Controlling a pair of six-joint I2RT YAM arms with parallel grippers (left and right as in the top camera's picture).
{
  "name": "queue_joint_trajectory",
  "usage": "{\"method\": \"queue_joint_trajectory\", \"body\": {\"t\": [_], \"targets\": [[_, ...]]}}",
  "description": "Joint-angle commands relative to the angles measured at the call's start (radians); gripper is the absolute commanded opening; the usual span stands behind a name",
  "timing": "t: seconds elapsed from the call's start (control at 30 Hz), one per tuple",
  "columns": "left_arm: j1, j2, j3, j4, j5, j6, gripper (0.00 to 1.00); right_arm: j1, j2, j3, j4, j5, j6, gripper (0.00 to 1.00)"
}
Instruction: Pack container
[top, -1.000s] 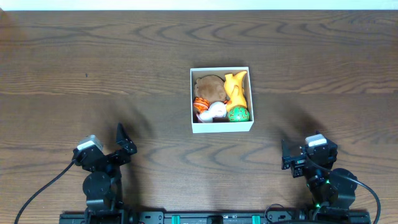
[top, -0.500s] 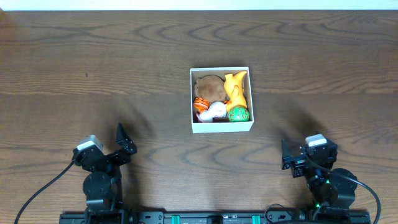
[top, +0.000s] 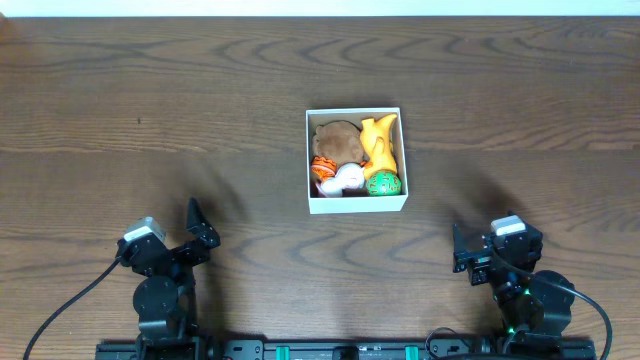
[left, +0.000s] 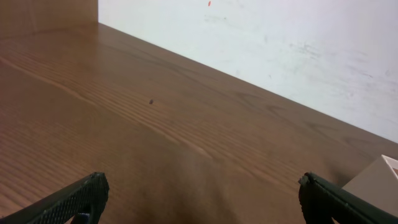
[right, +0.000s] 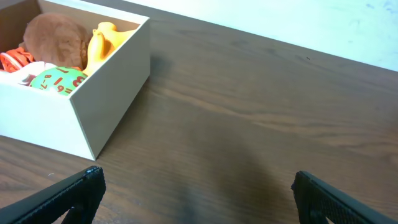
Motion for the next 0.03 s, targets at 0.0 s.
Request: {"method": "queue_joint_trajectory", "body": {"t": [0.0], "targets": [[0.006, -0.006, -0.031, -0.005, 0.007, -0.002, 0.98, -0.002, -0.008, -0.004, -0.002, -0.002, -0.013, 0.99]]}}
